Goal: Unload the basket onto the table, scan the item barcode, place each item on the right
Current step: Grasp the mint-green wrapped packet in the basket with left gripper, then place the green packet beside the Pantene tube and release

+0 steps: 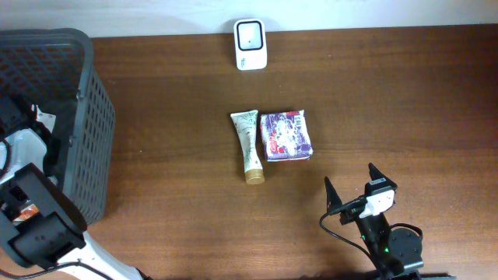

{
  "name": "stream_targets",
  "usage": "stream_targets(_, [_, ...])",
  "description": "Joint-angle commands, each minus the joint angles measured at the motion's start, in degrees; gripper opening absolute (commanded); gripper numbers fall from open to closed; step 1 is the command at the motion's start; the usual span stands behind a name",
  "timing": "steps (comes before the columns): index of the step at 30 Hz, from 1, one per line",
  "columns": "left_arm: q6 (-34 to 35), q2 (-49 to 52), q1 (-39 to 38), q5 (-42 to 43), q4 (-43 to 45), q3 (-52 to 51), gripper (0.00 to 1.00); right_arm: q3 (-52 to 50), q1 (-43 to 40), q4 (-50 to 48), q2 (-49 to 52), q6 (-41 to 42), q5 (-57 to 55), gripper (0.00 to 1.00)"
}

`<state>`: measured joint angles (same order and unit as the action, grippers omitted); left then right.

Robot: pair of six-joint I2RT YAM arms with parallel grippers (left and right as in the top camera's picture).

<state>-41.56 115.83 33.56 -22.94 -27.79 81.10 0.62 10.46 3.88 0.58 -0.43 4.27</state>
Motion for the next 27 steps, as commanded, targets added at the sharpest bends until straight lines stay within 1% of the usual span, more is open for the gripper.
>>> stream_targets(1, [5.57,-4.79,-1.05,0.70,1.99,-1.11,0.00,-0.31,-0.46,0.24,-0.37,0.02,0.66,0.99])
stream_targets(2, [8.28,-7.37,-1.51,0.70,2.91,-1.07,0.00,-0.31,-0.46,0.24,-0.37,0.02,0.66,0.99])
stream_targets(3, [13.27,-12.20,-2.47,1.05,5.07,-1.07,0.00,-0.31,-0.46,0.24,-0.37,0.02,0.66,0.99])
stream_targets(4, [18.36,-18.25,-3.45,3.39,7.85,-1.07,0.00,-0.31,-0.46,0.24,-0.37,0.02,0.66,0.99])
stream_targets(5, [21.11,-22.80,-4.07,7.58,9.46,-1.07,0.00,-0.31,-0.46,0.24,-0.37,0.02,0.66,0.99])
stream_targets(6, [25.86,-30.29,-4.70,15.96,12.17,-1.07,0.00,-0.31,-0.46,0.24,-0.37,0.02,0.66,0.99])
stream_targets(9, [35.87,-39.85,-4.70,24.87,16.52,-1.07,0.00,-0.31,-0.46,0.24,-0.37,0.02,0.66,0.99])
stream_targets(10, [39.71,-42.40,-4.70,27.71,17.20,-1.07,0.00,-0.31,-0.46,0.24,-0.37,0.02,0.66,0.99])
stream_targets(11, [45.07,-44.98,-4.70,32.37,18.05,-1.07,0.00,-0.31,-0.46,0.24,-0.37,0.00,0.66,0.99])
stream_targets(12, [52.70,-46.88,-4.83,38.69,19.58,-1.07,0.00,-0.31,-0.46,0.24,-0.37,0.02,0.68,0.99])
stream_targets(14, [64.67,-47.39,-7.41,45.07,21.16,-1.07,0.00,-0.31,-0.46,0.24,-0.37,0.00,0.66,0.99])
stream_targets(15, [66.93,-47.10,-9.64,46.40,21.24,-1.09,0.00,-0.31,-0.46,0.24,-0.37,0.02,0.66,0.99])
stream_targets(16, [67.01,-46.73,-12.52,46.93,21.24,-1.09,0.00,-0.31,-0.46,0.24,-0.37,0.02,0.68,0.99])
stream_targets(17, [66.97,-45.90,-17.84,46.97,21.09,-1.14,0.00,-0.31,-0.46,0.24,-0.37,0.02,0.66,0.99])
stream_targets(19, [65.94,-44.39,-25.22,46.97,20.20,-1.16,0.00,-0.31,-0.46,0.24,-0.37,0.02,0.66,0.99])
stream_targets(20, [63.67,-42.93,-30.82,46.90,17.55,-1.14,0.00,-0.31,-0.46,0.24,-0.37,0.00,0.66,0.99])
stream_targets(21, [63.04,-42.12,-33.18,46.45,15.76,-1.14,0.00,-0.31,-0.46,0.24,-0.37,0.02,0.68,0.99])
stream_targets(24, [62.90,-36.83,-41.90,37.57,3.56,-1.14,0.00,-0.31,-0.46,0.24,-0.37,0.02,0.66,0.99])
stream_targets(26, [62.90,-32.15,-45.81,30.80,-4.02,-1.14,0.00,-0.31,-0.46,0.24,-0.37,0.02,0.66,0.99])
stream_targets(27, [62.93,-30.58,-46.80,29.33,-5.79,-1.16,0.00,-0.31,-0.46,0.24,-0.37,0.02,0.66,0.99])
